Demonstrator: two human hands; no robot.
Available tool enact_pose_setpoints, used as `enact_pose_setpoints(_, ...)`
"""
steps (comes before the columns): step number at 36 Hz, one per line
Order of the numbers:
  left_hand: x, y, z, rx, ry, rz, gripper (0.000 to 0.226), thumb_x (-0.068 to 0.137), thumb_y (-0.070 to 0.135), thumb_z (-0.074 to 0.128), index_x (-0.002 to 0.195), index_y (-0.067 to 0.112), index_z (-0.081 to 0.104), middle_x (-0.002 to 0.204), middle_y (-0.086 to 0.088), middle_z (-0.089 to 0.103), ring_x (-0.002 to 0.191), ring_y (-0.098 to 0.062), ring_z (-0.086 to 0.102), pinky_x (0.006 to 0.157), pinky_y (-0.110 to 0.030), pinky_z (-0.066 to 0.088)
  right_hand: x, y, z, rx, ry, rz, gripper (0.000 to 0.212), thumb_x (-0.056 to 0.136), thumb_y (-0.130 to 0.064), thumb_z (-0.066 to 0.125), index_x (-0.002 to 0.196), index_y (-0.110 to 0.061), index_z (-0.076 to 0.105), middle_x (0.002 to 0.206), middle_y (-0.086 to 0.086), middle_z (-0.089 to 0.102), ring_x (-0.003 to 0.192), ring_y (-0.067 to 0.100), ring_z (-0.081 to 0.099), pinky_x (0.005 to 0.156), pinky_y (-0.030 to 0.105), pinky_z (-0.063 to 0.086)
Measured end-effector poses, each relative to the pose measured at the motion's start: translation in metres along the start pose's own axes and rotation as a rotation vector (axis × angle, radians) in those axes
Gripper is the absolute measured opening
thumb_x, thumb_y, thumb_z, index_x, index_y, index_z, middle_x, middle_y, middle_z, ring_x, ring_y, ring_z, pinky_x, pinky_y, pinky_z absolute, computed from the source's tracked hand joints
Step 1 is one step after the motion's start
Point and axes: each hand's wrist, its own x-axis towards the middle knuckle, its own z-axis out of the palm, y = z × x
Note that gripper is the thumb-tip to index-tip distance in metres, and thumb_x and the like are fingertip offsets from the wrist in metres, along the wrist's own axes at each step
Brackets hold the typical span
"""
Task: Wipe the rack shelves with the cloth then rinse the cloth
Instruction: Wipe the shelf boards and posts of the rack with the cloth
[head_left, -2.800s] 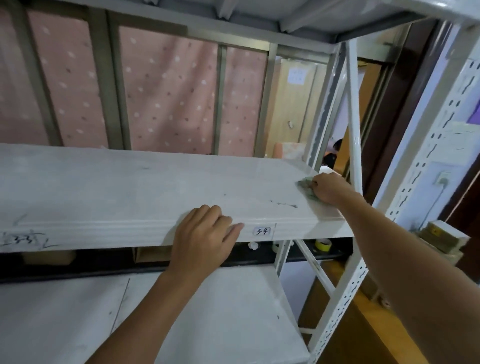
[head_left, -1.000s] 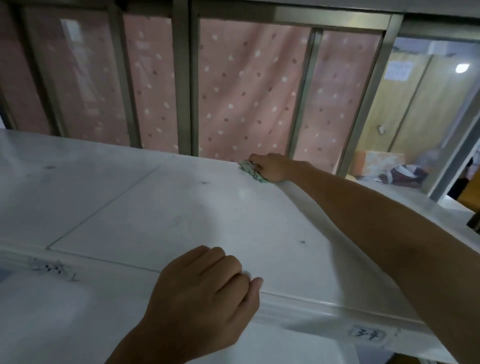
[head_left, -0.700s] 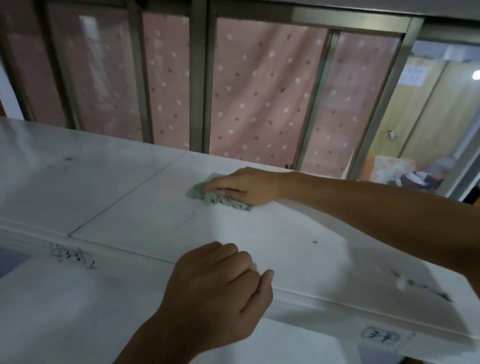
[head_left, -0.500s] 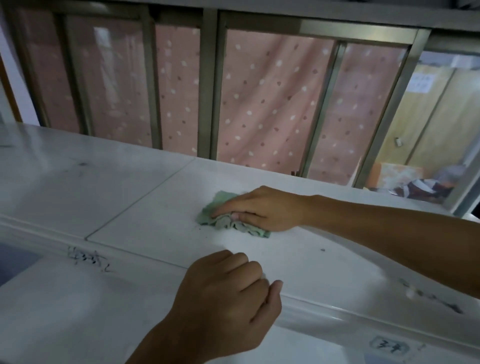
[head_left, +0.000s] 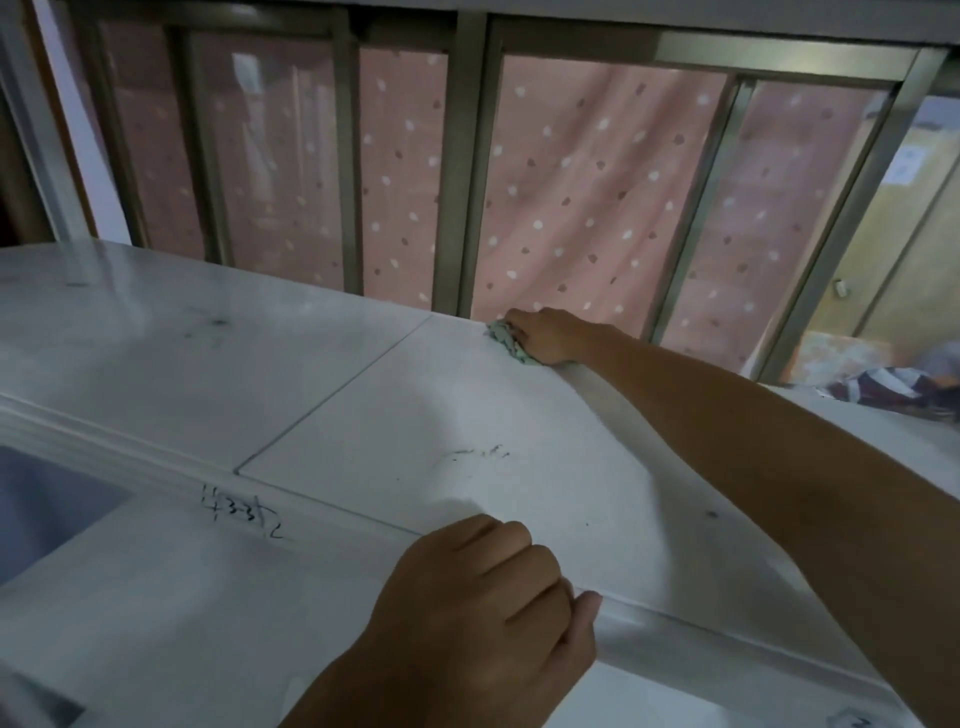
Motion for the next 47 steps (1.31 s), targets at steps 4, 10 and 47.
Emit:
enact_pose_setpoints(4, -0.007, -0.006, -0.004, 0.023, 0.04, -0.019, 0.042, 0.089, 0.014, 0.073, 0.05, 0.011, 0.059, 0.056, -0.004, 0.057, 0.051, -0.026, 0.049, 0.049, -0.036, 0.043, 0.014, -0.039, -0.006, 0.059, 0.001, -0.198, 0.041, 0.106, -0.03, 0.03, 0.147, -0.027, 0.037, 0.124, 0.011, 0.059, 0.093, 0.023, 0.05, 0.08, 0.03, 0.036)
enact_pose_setpoints(10, -0.009, -0.006, -0.004, 0.015, 0.068, -0.019, 0.04, 0.087, 0.012, 0.072, 0.05, 0.011, 0.057, 0.055, -0.004, 0.056, 0.049, -0.027, 0.045, 0.047, -0.037, 0.041, -0.028, -0.102, -0.018, 0.162, -0.054, -0.561, 0.041, 0.107, -0.032, 0.032, 0.148, -0.03, 0.036, 0.124, -0.001, 0.061, 0.095, 0.02, 0.061, 0.087, 0.03, 0.047)
enact_pose_setpoints(47, 0.002, -0.151, -0.072, 0.013, -0.446, -0.771, 0.046, 0.101, 0.022, 0.042, 0.135, -0.001, 0.063, 0.133, -0.023, 0.066, 0.12, -0.043, 0.063, 0.105, -0.047, 0.047, -0.129, -0.163, -0.057, 0.77, -0.13, -0.469, 0.025, 0.092, 0.001, 0.061, 0.114, -0.006, 0.07, 0.116, 0.0, 0.069, 0.116, 0.019, 0.061, 0.104, 0.038, 0.046)
